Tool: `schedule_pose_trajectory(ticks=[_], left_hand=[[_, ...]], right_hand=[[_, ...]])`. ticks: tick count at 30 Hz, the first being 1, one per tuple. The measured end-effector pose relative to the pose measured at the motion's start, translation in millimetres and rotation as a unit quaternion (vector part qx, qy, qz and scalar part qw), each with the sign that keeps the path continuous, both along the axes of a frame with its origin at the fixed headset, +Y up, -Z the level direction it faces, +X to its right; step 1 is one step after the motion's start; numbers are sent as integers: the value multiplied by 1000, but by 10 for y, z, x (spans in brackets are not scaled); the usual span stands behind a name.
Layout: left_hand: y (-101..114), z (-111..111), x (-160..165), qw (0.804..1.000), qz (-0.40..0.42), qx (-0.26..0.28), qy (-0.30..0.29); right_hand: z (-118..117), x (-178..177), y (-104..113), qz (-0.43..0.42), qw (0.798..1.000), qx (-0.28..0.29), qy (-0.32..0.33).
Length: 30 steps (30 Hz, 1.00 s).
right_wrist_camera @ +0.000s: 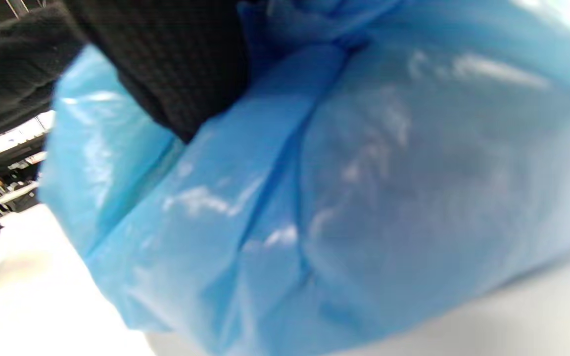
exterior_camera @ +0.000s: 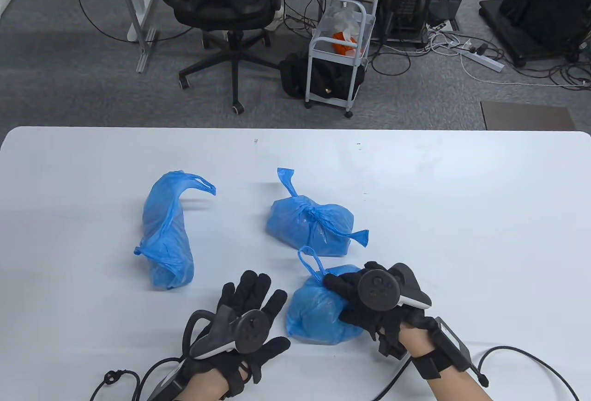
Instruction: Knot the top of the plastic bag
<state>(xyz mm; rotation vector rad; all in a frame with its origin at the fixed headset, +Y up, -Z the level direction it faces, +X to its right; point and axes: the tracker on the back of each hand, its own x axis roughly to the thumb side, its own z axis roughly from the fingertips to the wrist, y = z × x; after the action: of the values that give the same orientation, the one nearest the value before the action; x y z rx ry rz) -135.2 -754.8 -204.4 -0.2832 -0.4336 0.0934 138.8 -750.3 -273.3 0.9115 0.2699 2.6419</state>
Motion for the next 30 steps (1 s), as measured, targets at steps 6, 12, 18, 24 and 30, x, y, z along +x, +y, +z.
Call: schedule_pose_trajectory(ticks=[6, 12, 18, 24, 30], left_hand=[[6, -19, -20, 1000, 4, 0, 8], [10, -21, -18, 1000, 5, 1, 7], [-16, -17, 8, 1000, 1, -2, 2], [-17, -21, 26, 1000, 2, -5, 1], [-61, -51, 7, 1000, -1, -19, 11]], right_hand=[[36, 25, 139, 5, 1000, 8, 6], [104, 384, 616, -66, 997, 25, -36], [163, 988, 1180, -198, 952, 147, -182], [-465, 1386, 1268, -324, 898, 157, -254], [-1147, 1500, 755, -252, 899, 114, -339]])
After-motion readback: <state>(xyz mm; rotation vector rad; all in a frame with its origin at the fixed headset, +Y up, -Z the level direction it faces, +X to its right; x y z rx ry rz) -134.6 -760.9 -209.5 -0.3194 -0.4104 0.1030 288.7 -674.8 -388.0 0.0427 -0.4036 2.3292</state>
